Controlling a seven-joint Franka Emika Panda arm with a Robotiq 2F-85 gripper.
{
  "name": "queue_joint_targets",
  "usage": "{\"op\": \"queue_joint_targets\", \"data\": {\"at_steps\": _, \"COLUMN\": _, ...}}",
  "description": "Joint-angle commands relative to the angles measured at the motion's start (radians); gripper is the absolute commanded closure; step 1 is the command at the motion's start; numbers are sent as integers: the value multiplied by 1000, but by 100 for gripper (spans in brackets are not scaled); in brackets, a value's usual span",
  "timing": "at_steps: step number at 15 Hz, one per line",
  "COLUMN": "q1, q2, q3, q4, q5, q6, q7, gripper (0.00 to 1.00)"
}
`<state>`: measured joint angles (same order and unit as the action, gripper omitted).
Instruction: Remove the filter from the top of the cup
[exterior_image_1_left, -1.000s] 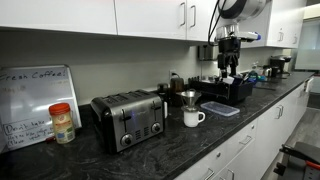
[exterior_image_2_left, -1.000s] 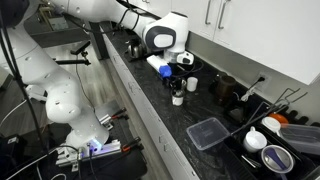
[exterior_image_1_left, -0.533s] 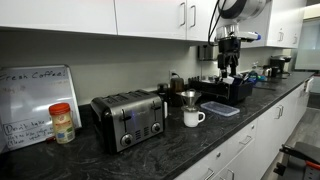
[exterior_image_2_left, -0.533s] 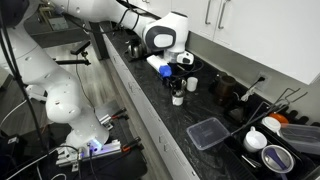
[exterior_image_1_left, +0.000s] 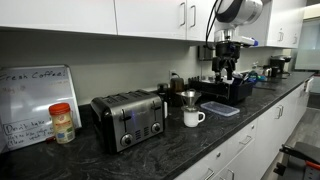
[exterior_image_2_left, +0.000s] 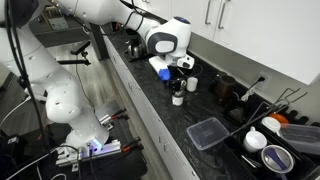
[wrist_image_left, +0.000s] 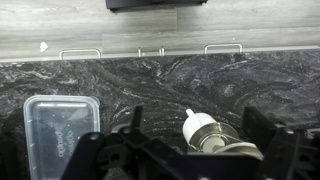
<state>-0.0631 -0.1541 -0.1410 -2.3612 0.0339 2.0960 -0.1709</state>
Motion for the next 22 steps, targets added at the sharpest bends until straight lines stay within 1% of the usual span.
{"op": "queue_joint_targets", "data": {"at_steps": 1, "q1": -5, "q2": 99, "q3": 4, "q4": 47, "q5": 107, "q6": 54, "q7": 20, "gripper": 0}}
{"op": "queue_joint_targets", "data": {"at_steps": 4, "q1": -8, "q2": 108, "q3": 11, "q4": 38, "q5": 207, "q6": 125, "q7": 74, "gripper": 0}}
{"op": "queue_joint_targets", "data": {"at_steps": 6, "q1": -9, "q2": 92, "q3": 16, "q4": 8, "q5": 264, "q6": 207, "q7": 140, "gripper": 0}}
{"op": "queue_joint_targets", "data": {"at_steps": 9, "q1": -10, "q2": 72, "q3": 19, "q4": -23, "q5": 318, "q6": 301, "q7": 220, "gripper": 0}}
{"op": "queue_joint_targets", "data": {"at_steps": 12, "q1": -12, "q2": 57, "q3": 13, "q4": -59, "q5": 374, "q6": 353, "q7": 242, "gripper": 0}}
{"op": "queue_joint_targets", "data": {"at_steps": 15, "q1": -11, "q2": 62, "q3": 5, "q4": -90, "q5": 456, "q6": 365, "q7": 211, "gripper": 0}}
{"op": "queue_joint_targets", "data": {"at_steps": 20, "q1": -5, "q2": 76, "q3": -5, "q4": -125, "q5": 686, "q6": 353, "q7": 56, "gripper": 0}}
{"op": "queue_joint_targets", "data": {"at_steps": 22, "q1": -9, "q2": 83, "q3": -5, "q4": -134, "q5": 760, "q6": 356, "q7": 1, "gripper": 0}}
